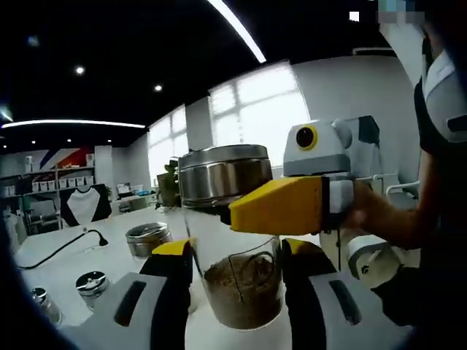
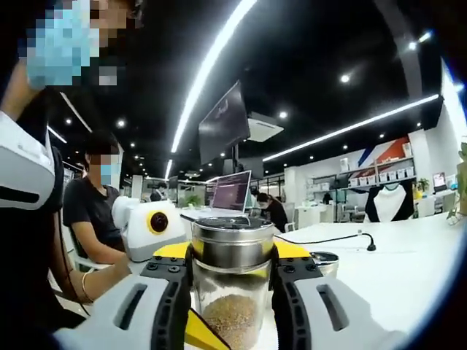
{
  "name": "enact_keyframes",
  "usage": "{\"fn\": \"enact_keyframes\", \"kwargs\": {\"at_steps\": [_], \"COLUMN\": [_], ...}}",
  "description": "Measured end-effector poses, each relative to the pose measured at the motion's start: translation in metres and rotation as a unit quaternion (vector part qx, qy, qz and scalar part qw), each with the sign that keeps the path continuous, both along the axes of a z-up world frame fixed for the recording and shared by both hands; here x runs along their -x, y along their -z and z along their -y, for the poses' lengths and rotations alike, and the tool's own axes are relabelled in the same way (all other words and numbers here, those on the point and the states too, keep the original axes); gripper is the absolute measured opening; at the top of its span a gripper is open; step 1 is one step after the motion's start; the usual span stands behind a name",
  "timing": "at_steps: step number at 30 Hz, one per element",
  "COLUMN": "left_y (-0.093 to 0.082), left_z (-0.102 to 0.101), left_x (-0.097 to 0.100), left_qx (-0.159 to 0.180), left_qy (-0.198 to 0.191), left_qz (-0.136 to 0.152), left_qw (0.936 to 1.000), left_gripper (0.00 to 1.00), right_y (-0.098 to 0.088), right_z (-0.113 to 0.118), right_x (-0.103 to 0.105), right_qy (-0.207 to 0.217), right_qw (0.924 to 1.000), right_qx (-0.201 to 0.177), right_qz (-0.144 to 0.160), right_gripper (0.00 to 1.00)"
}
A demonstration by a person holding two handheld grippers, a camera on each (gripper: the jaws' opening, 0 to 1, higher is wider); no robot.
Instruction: Rotate the seasoning bottle until the label or dispensing opening points toward the visible target arrow and the bottle remains upright within the marked orientation range
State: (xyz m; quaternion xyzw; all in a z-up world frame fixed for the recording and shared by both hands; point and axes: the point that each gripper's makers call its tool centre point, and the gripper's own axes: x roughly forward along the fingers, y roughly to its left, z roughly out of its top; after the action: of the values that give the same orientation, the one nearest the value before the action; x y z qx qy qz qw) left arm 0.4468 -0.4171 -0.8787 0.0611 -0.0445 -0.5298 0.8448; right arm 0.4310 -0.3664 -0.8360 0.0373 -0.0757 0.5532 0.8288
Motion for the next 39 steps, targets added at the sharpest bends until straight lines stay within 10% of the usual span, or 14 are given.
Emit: {"fn": "enact_keyframes", "kwargs": {"at_steps": [16, 29, 39], "left_y": [0.002, 0.007, 0.009], "left_z": [0.015, 0.015, 0.008], "left_x": [0.005, -0.004, -0.02], "left_qx": [0.006, 0.034, 0.027], "left_qy": [0.054, -0.017, -0.126], "left_qz": [-0.01, -0.043, -0.023], "left_qw": [0.9985, 0.9983, 0.9914], "left_gripper": [0.5, 0.48, 0.47], "right_y": [0.002, 0.006, 0.012], "right_z": [0.01, 0.014, 0.012], "right_x": [-0.005, -0.016, -0.027], "right_qy": [-0.019, 0.035, 0.127], "right_qw": [0.9997, 0.9967, 0.9912], "right_qx": [-0.012, -0.05, -0.006], "right_qz": [-0.011, -0.053, -0.037], "right_gripper": [0.4, 0.41, 0.42]}}
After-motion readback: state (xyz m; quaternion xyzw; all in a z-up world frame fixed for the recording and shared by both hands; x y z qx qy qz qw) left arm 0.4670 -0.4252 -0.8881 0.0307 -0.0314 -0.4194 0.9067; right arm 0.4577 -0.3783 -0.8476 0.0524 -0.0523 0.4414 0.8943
